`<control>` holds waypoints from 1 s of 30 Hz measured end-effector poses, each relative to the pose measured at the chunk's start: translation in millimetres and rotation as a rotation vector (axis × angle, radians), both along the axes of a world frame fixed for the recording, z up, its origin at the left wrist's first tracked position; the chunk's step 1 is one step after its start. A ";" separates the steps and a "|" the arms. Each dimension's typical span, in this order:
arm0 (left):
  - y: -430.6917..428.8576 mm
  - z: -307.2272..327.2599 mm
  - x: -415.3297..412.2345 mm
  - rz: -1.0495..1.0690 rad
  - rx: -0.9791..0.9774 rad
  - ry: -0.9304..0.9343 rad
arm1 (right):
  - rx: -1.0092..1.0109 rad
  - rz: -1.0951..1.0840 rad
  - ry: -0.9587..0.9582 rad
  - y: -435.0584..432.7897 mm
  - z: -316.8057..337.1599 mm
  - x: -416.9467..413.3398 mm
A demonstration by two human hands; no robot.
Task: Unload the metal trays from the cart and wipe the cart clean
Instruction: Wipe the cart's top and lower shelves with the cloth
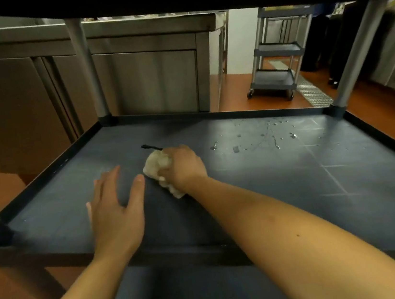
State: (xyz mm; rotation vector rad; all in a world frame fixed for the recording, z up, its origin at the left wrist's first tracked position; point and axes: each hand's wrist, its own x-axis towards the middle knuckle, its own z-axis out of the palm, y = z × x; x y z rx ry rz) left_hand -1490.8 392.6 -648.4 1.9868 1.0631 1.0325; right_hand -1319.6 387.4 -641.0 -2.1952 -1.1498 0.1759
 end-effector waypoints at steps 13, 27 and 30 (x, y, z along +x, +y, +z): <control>-43.6 2.9 127.0 -0.331 -0.059 0.070 | 0.102 -0.273 0.004 -103.3 -13.2 171.9; -67.2 -6.5 185.7 -0.414 0.024 0.106 | -0.138 -0.685 -0.187 -256.7 0.2 316.1; -64.5 -6.6 184.0 -0.419 0.018 0.121 | -0.078 -0.799 -0.110 -253.1 1.0 323.0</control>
